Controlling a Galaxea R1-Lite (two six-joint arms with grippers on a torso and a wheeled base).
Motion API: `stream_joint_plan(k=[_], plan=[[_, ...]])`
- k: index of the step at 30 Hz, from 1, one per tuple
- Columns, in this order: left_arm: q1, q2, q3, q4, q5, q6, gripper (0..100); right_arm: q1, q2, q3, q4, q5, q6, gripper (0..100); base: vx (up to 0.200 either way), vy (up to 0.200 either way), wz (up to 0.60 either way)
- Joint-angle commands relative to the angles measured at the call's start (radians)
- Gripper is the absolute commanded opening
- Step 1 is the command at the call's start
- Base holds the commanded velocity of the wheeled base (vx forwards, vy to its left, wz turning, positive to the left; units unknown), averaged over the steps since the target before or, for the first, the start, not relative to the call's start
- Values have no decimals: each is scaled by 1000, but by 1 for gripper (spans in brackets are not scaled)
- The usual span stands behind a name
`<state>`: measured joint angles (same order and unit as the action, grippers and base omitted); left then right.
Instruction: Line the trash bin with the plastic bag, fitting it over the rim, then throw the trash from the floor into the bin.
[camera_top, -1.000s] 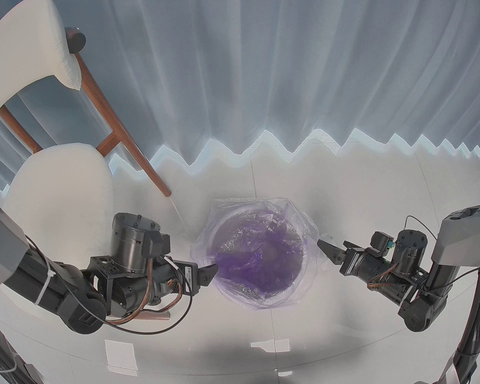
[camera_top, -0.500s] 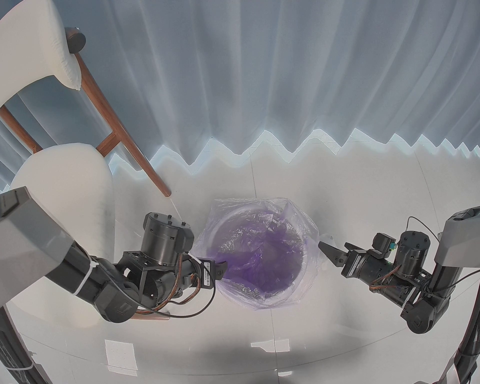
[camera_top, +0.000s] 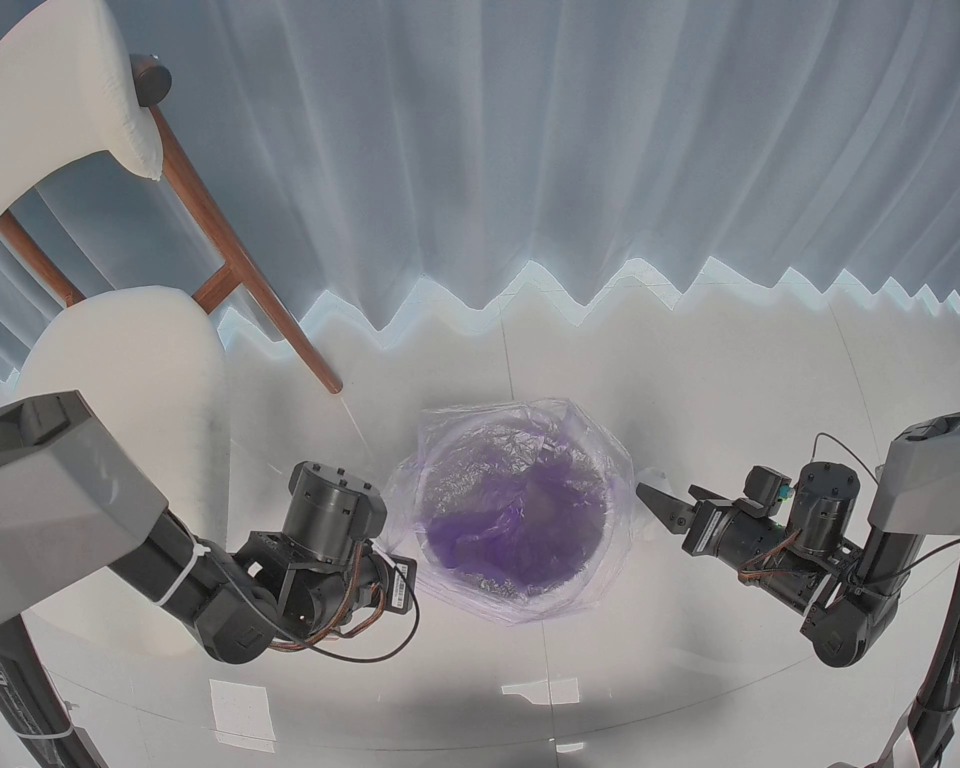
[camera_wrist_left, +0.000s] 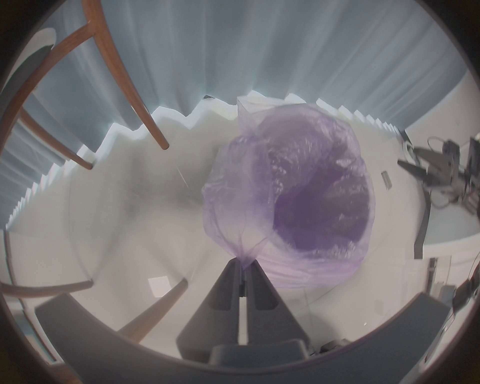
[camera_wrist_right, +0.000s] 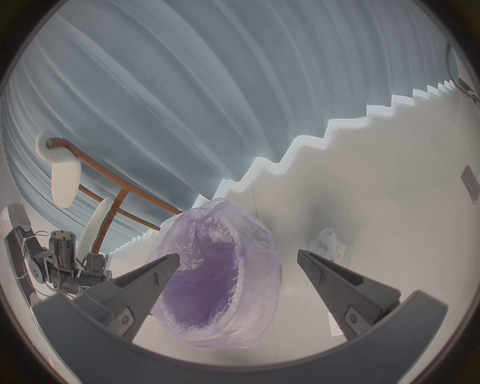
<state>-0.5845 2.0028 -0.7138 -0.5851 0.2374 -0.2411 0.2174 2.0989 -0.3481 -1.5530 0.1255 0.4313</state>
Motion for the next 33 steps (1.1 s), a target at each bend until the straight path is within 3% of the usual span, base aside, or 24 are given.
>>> stream_joint_plan(k=[1,9,33], plan=[[2,-18,51,-1,8,52,0,0,4,-2,-12,0,0,100,0,0,0],[2,54,56,-1,62,103,0,-1,-5,-5,-12,0,-2,100,0,0,0],[2,283,-61,-5,63,97,0,-3,-39,4,-12,0,0,100,0,0,0]])
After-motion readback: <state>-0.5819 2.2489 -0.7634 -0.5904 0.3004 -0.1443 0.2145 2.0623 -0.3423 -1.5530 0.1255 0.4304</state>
